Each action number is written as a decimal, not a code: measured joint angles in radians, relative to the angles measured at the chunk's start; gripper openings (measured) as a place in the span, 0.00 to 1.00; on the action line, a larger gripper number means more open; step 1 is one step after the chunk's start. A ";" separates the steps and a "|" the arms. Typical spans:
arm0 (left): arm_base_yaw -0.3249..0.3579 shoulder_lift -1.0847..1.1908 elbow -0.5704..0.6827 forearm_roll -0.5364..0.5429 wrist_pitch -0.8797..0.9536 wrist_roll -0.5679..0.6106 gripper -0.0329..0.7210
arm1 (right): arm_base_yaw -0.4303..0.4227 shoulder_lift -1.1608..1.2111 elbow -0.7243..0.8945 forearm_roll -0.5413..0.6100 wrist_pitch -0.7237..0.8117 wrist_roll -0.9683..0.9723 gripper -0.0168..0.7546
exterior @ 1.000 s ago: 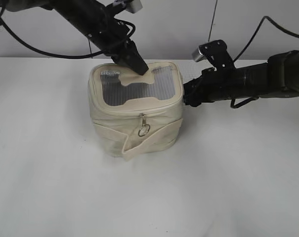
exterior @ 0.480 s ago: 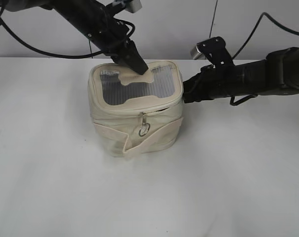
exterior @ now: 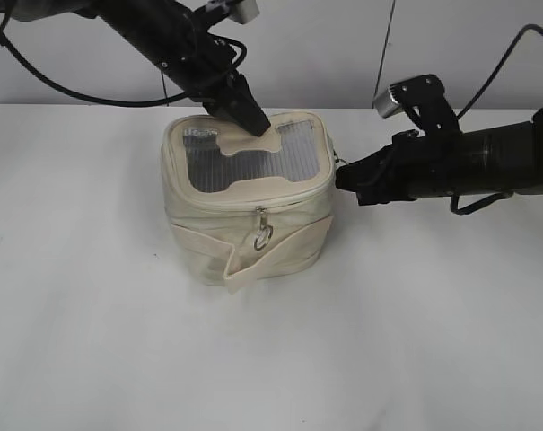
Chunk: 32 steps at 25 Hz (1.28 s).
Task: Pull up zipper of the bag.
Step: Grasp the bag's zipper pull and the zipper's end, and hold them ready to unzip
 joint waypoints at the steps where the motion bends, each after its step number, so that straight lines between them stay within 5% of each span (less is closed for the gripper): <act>1: 0.000 0.000 0.000 -0.001 0.000 0.000 0.11 | 0.000 -0.020 0.013 0.001 0.000 0.000 0.03; 20: -0.001 0.000 0.000 0.000 -0.011 -0.047 0.11 | 0.014 -0.216 0.271 -0.042 0.126 0.117 0.03; 32: -0.007 0.000 0.001 -0.015 -0.005 -0.064 0.11 | 0.367 -0.162 0.129 0.014 -0.012 0.143 0.03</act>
